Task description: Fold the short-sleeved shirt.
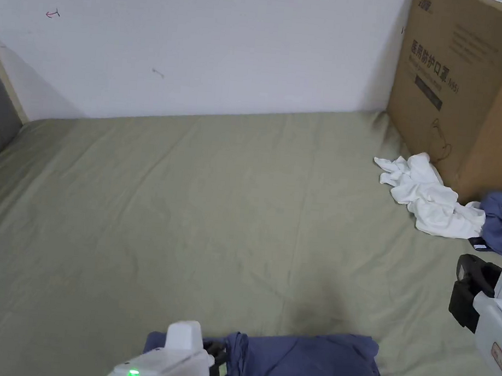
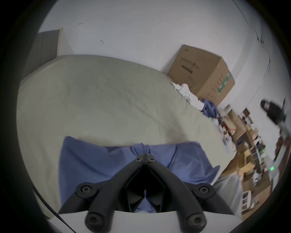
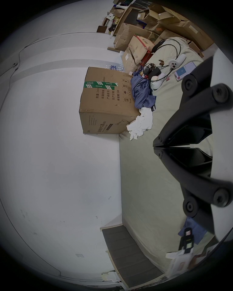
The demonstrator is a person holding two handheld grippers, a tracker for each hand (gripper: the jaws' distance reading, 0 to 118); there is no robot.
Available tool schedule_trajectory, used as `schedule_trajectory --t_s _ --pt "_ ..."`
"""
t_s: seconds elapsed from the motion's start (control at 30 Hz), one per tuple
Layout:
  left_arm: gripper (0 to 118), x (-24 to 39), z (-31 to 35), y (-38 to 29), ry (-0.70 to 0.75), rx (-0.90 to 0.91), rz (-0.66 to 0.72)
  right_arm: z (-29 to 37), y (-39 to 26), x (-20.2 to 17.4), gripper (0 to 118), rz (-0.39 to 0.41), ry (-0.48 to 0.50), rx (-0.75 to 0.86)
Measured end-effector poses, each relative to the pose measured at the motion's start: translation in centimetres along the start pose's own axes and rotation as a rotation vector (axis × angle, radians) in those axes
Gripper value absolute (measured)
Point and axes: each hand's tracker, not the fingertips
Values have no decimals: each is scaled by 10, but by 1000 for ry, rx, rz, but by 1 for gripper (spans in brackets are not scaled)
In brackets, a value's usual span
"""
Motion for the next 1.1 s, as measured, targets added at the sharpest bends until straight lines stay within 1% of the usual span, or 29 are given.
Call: schedule_trajectory --t_s 0.17,0.23,0.27,0.3,0.33,0.37,0.4,0.43,0.47,0.6,0.63,0.67,0.7,0.73,0.77,0.87,0.97,1.1 --pt "1 -58 33 38 -57 -27 133 -5 1 -10 0 3 27 6" --pt "9 -84 37 45 -60 -68 178 -9 -1 -12 0 0 39 5" --pt "20 -93 37 45 -52 -85 190 -11 -1 -14 0 -1 42 3" --pt "34 -105 36 46 -28 -116 202 -12 -1 -16 0 1 45 0" --pt "54 -114 34 44 -8 -138 201 -13 -2 -18 0 4 48 -2" --pt "78 -122 32 42 5 -148 203 -15 -3 -19 0 7 51 -5" --pt "89 -129 29 39 17 -167 204 -15 -3 -20 0 10 54 -8" --pt "96 -134 25 35 32 -184 210 -16 -3 -21 0 14 56 -11" --pt "97 -138 22 33 39 -201 213 -16 -4 -21 0 19 54 -14" --pt "97 -152 5 20 27 -247 226 -18 -7 -21 0 24 45 -28" --pt "94 -156 0 17 17 -260 244 -19 -8 -20 0 23 43 -31" --pt "83 -156 -4 13 4 -281 263 -19 -8 -20 0 24 41 -34" --pt "67 -157 -8 11 -6 -290 283 -19 -8 -19 0 27 39 -37" --pt "47 -157 -12 9 -12 -296 292 -15 -5 -23 0 30 36 -38" --pt "35 -156 -14 7 -17 -293 287 -13 -4 -24 0 33 32 -39" --pt "12 -147 -18 3 -5 -288 245 -13 -4 -21 0 33 25 -42" --pt "7 -141 -17 6 20 -294 233 -13 -4 -18 0 30 17 -40" --pt "5 -132 3 15 60 -255 177 -15 -1 -18 0 34 22 -34"
